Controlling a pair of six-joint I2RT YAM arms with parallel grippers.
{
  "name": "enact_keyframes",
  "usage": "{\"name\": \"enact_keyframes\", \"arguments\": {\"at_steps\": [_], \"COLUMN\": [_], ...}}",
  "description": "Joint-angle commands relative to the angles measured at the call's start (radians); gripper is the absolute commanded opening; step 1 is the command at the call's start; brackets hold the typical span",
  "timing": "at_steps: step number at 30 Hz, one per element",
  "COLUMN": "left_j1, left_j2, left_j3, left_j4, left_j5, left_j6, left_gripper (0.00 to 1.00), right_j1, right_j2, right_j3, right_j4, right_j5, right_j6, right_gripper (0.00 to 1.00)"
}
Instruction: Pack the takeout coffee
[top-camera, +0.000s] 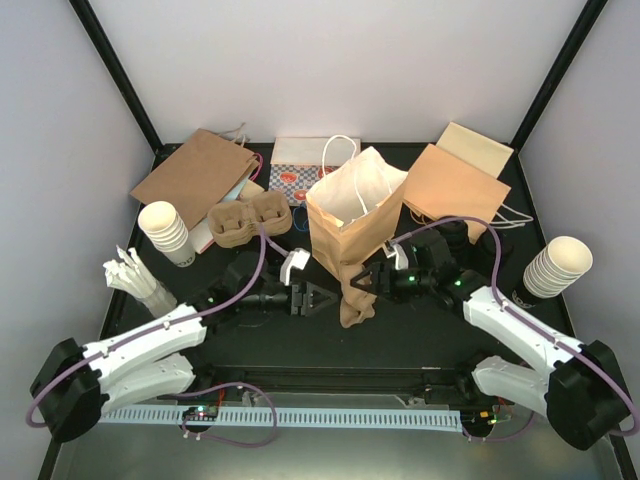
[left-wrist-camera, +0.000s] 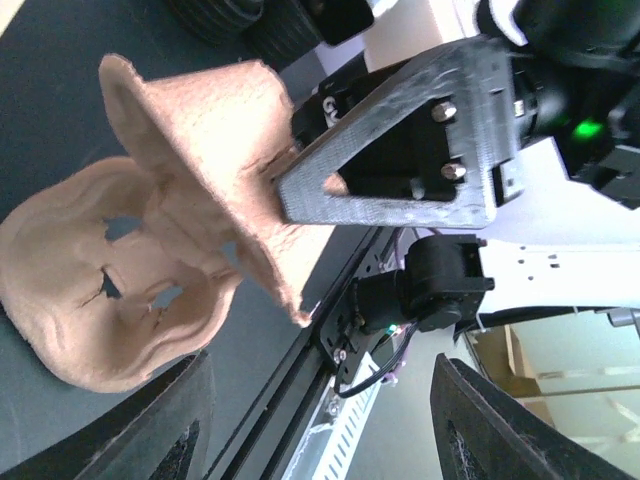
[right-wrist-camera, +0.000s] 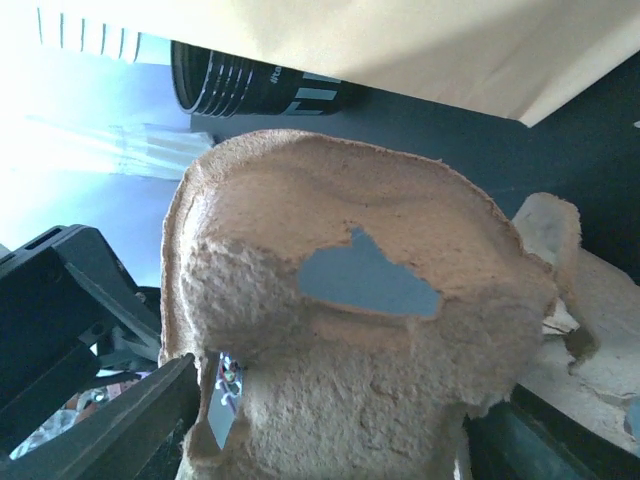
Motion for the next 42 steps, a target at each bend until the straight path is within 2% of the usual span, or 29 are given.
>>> {"name": "enact_keyframes", "arguments": {"at_steps": [1,7,15,19,23,30,35,42], "left_j1": [-0.019,-0.039,-0.085,-0.093,-0.093,-0.094,-0.093,-0.093], "left_j2": [0.064,0.126,0.230,0.247,0.239,0.219,0.204,0.189], "left_j3": [-0.003,-0.008,0.016,0.028,0.042,0.066,0.080,0.100], "left_j4": [0.103,0.144,0.180,0.180,0.140,0.068,0.025,-0.050], "left_j5": [-0.019,-0.032,-0.029,-0.040,-0.057,-0.085,-0.106,-0.146], "left_j6": [-0.026,-0.031,-0.024,-0.022,-0.005,0.030,0.047,0.081], "left_gripper": [0.60,0.59,0.59,0.59,0.59,0.59,0.59,0.59], "right_j1": [-0.003,-0.006,-0.016,-0.027,-0.034,-0.063,-0.072,-0.072], "right_j2": [-0.016,-0.018,-0.069,-0.076,-0.107,-0.118,-0.092,-0.138], "right_j3": [0.006,0.004,0.033,0.045,0.044,0.076,0.123,0.212], "right_j4": [-0.057,-0.112,-0.281,-0.355,-0.384,-0.497,-0.561,-0.630], "right_j5": [0.081,0.123,0.304,0.424,0.520,0.731,0.788,0.841], "right_j6": [-0.053,-0.093,-0.159,-0.144,-0.124,-0.069,-0.086,-0.164], "right_gripper": [0.70,0.76,0.81,0.94,0.99,1.00,1.00,1.00]}}
